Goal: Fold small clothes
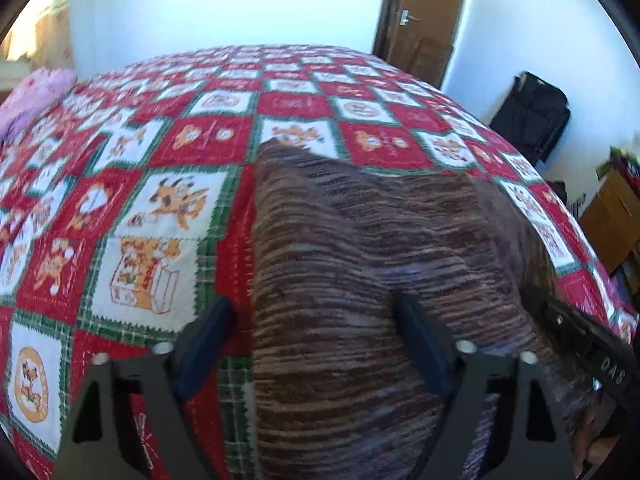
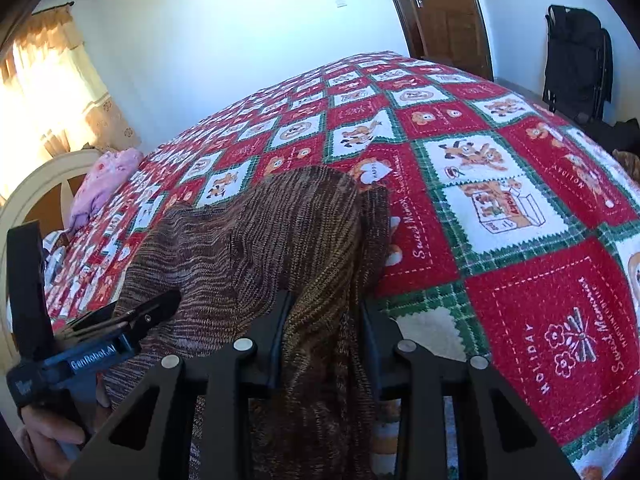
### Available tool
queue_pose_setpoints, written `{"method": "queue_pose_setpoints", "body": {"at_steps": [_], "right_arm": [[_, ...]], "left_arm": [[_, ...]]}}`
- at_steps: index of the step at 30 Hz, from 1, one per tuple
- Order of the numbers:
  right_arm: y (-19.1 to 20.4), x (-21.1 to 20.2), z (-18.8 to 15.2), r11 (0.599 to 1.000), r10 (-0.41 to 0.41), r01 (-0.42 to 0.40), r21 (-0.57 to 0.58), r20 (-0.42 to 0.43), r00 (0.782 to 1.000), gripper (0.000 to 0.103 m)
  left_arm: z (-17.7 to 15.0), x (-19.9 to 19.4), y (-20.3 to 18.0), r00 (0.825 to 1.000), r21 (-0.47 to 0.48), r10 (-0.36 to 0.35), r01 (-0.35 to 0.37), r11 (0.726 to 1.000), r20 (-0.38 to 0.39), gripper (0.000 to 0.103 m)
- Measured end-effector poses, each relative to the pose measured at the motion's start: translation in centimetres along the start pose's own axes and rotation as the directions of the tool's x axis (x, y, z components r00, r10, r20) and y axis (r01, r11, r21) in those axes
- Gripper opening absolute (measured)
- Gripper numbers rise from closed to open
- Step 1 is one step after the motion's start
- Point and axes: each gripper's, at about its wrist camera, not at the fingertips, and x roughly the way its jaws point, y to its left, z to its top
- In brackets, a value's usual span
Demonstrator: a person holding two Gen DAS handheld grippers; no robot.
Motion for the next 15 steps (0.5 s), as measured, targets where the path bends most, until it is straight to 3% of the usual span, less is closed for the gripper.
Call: {"method": "queue_pose_setpoints", "body": {"at_steps": [5, 9, 15], "right_arm": [[-0.3, 0.2, 0.1, 1.000, 0.014, -0.014, 0.019, -0.004, 1.000, 0.036], [-0.2, 0.2, 0.0, 1.000, 0.015, -0.015, 0.018, -0.003, 1.000, 0.036], [1.1, -0.1, -0.1, 0.998, -0.037, 0.039, -0.051, 0.021, 0.999, 0.022]], "left_arm": [[0.0, -0.2, -1.2, 0.999, 0.068, 0.034, -0.036, 0.997, 0.021, 0.069], [0.0, -0.2, -1.3, 1.000, 0.076, 0.020, -0.021, 0.997, 0.023, 0.061], [-0.1, -0.5, -2.3, 0.997, 0.121, 0.050, -0.056, 0.991, 0.052, 0.043]]}}
